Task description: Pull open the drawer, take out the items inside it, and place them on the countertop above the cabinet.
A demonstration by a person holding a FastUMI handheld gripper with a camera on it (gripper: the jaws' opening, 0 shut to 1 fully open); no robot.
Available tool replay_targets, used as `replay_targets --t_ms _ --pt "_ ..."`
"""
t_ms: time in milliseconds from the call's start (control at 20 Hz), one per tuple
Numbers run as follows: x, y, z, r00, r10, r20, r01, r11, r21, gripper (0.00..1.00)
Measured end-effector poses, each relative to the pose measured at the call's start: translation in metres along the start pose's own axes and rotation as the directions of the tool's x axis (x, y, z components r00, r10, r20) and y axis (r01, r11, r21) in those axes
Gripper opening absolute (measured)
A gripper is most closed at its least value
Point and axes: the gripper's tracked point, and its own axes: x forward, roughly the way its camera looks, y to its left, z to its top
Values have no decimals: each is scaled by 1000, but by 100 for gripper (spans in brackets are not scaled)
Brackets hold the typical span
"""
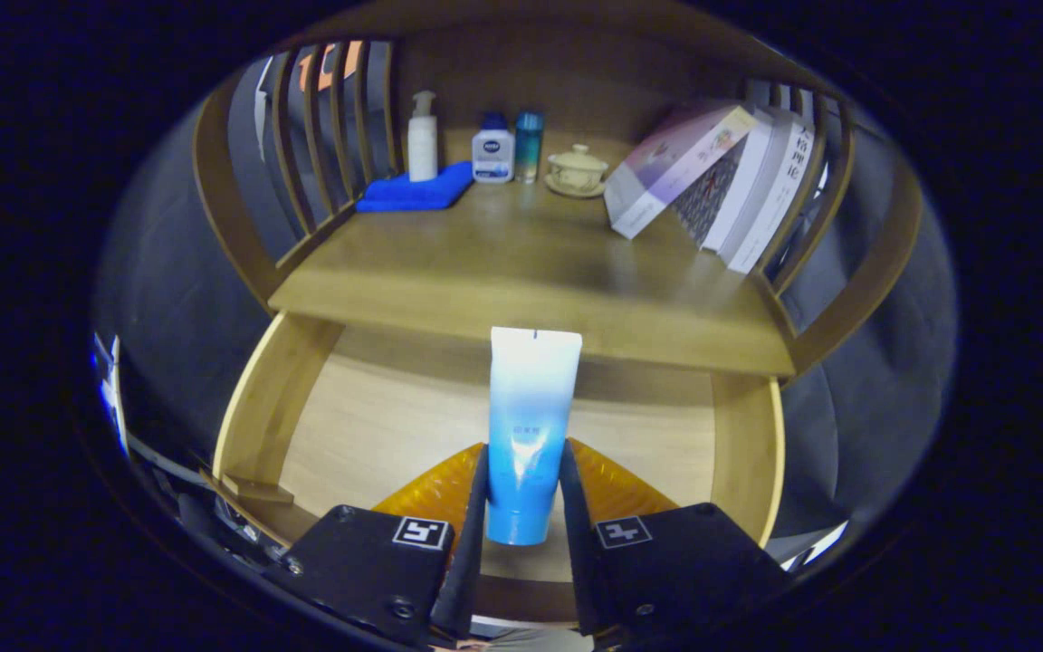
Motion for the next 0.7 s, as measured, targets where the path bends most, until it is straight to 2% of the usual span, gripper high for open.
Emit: replay_targets --t_ms 250,700 --pt "-2 -5 37 998 -21 54 21 1000 7 46" --pt "35 -2 85 991 -64 115 59 997 48 46"
